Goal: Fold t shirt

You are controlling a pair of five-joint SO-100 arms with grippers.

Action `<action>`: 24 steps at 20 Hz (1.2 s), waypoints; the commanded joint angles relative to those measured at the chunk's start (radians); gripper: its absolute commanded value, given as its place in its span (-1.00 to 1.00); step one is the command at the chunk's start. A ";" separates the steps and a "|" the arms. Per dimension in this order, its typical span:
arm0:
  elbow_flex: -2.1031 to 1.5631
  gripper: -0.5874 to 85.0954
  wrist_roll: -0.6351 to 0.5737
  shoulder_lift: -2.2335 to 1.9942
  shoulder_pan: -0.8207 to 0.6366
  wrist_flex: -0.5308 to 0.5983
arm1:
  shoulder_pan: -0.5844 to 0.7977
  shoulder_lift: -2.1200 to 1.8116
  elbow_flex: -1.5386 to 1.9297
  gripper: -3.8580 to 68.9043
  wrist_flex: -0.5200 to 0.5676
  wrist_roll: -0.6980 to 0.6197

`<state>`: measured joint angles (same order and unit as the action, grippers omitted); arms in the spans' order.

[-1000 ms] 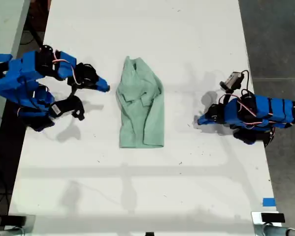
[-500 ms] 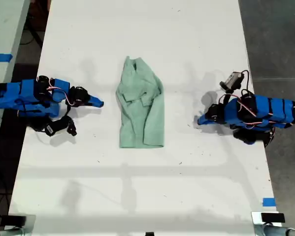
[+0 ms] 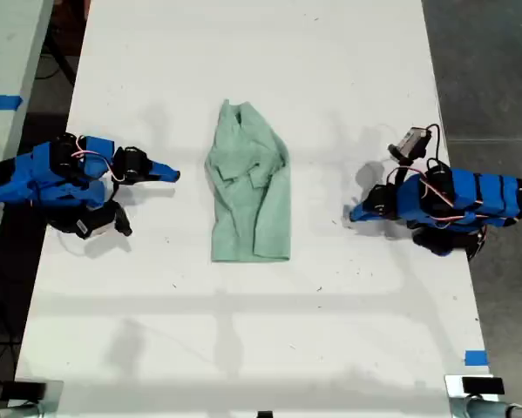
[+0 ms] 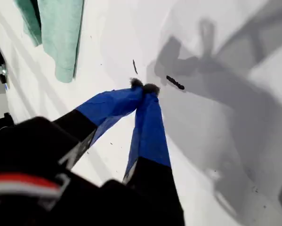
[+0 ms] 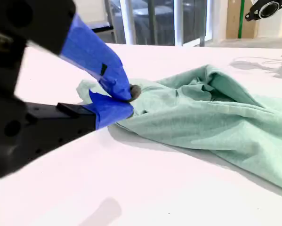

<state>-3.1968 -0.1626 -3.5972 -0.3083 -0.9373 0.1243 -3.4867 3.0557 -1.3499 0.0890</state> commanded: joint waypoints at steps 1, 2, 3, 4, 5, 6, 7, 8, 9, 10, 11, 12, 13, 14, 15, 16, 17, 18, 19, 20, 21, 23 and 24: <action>-0.009 -0.99 0.021 -0.009 -0.011 -0.008 | 0.014 -0.017 0.041 -0.89 -0.005 -0.029; -0.009 -0.99 0.023 -0.009 -0.014 -0.008 | 0.018 -0.017 0.041 -0.89 -0.005 -0.037; -0.009 -0.99 0.023 -0.009 -0.017 -0.008 | 0.021 -0.017 0.041 -0.89 -0.005 -0.041; -0.009 -0.99 0.021 -0.009 -0.020 -0.009 | 0.021 -0.017 0.041 -0.89 -0.005 -0.040; -0.009 -0.99 0.020 -0.009 -0.021 -0.009 | 0.021 -0.017 0.041 -0.89 -0.005 -0.038; -0.009 -0.99 0.018 -0.009 -0.021 -0.009 | 0.023 -0.017 0.041 -0.89 -0.005 -0.038; -0.009 -0.99 0.020 -0.009 -0.020 -0.009 | 0.023 -0.017 0.041 -0.89 -0.005 -0.038; -0.009 -0.99 0.020 -0.009 -0.020 -0.009 | 0.025 -0.017 0.041 -0.89 -0.005 -0.037; -0.009 -0.99 0.018 -0.009 -0.023 -0.009 | 0.025 -0.017 0.041 -0.89 -0.005 -0.034; -0.009 -0.99 0.017 -0.009 -0.026 -0.009 | 0.018 -0.017 0.041 -0.89 -0.005 -0.028; -0.009 -0.99 0.011 -0.009 -0.032 -0.009 | 0.014 -0.017 0.041 -0.89 -0.005 -0.018; -0.009 -0.99 0.009 -0.009 -0.034 -0.009 | 0.012 -0.017 0.041 -0.89 -0.005 -0.017; -0.009 -0.99 0.009 -0.009 -0.035 -0.008 | 0.012 -0.017 0.041 -0.89 -0.005 -0.017; -0.009 -0.99 0.015 -0.009 -0.038 -0.008 | 0.015 -0.017 0.041 -0.89 -0.005 -0.018; -0.009 -0.99 0.018 -0.009 -0.040 -0.008 | 0.018 -0.017 0.041 -0.89 -0.005 -0.020; -0.009 -0.99 0.020 -0.009 -0.038 -0.009 | 0.018 -0.017 0.041 -0.89 -0.005 -0.020; -0.009 -0.99 0.021 -0.009 -0.032 -0.009 | 0.021 -0.017 0.041 -0.89 -0.005 -0.017; -0.009 -0.99 0.023 -0.009 -0.029 -0.009 | 0.023 -0.017 0.041 -0.89 -0.005 -0.009; -0.008 -0.99 0.023 -0.009 -0.031 -0.009 | 0.026 -0.017 0.041 -0.89 -0.005 -0.008; -0.008 -0.99 0.021 -0.009 -0.031 -0.011 | 0.028 -0.017 0.041 -0.89 -0.005 -0.011; -0.008 -0.99 0.021 -0.009 -0.029 -0.011 | 0.026 -0.017 0.041 -0.89 -0.005 -0.011; -0.008 -0.99 0.020 -0.009 -0.021 -0.014 | 0.023 -0.017 0.041 -0.89 -0.005 -0.015; -0.008 -0.99 0.023 -0.009 -0.017 -0.014 | 0.020 -0.017 0.041 -0.89 -0.005 -0.012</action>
<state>-3.1983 -0.1534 -3.5972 -0.3375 -0.9495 0.1411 -3.4867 3.0557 -1.3499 0.0706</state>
